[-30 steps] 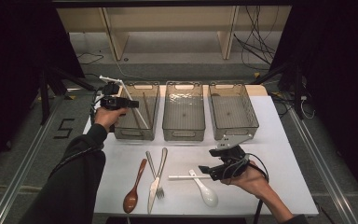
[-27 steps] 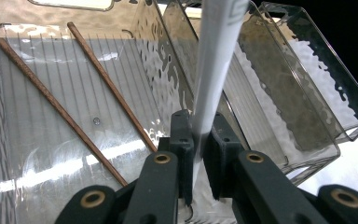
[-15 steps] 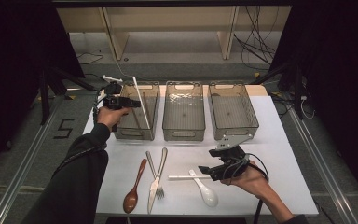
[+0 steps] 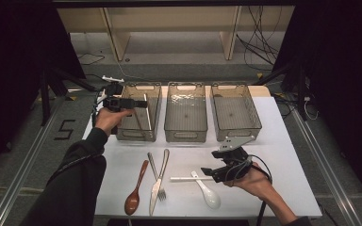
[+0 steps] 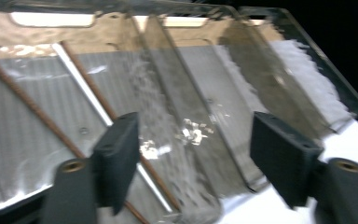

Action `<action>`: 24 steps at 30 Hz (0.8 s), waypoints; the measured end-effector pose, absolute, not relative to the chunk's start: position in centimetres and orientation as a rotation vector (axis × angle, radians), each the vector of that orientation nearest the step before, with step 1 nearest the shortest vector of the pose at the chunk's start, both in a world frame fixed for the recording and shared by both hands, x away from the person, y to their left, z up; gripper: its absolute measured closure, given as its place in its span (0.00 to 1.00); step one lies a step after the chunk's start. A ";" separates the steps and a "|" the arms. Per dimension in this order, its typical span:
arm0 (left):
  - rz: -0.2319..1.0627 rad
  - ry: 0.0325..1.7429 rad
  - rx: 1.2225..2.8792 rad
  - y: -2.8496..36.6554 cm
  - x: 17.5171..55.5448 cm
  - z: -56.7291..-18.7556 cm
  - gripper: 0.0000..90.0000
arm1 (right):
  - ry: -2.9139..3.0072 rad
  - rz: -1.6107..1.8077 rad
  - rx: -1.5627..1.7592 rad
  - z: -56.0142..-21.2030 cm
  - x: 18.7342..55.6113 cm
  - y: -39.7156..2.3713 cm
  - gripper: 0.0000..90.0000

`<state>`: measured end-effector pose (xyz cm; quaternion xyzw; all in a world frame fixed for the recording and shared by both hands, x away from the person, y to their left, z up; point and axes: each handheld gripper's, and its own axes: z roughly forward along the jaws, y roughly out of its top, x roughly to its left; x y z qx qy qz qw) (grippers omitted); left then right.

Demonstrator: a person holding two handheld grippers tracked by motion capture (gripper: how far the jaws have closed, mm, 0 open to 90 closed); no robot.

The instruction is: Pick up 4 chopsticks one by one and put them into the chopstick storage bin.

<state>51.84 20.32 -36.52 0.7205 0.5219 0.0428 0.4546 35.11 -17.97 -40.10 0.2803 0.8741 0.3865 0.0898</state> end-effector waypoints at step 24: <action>0.147 0.997 1.824 18.6 41.3 -38.4 0.18 | 2.795 0.767 0.756 -43.2 36.7 -17.5 0.41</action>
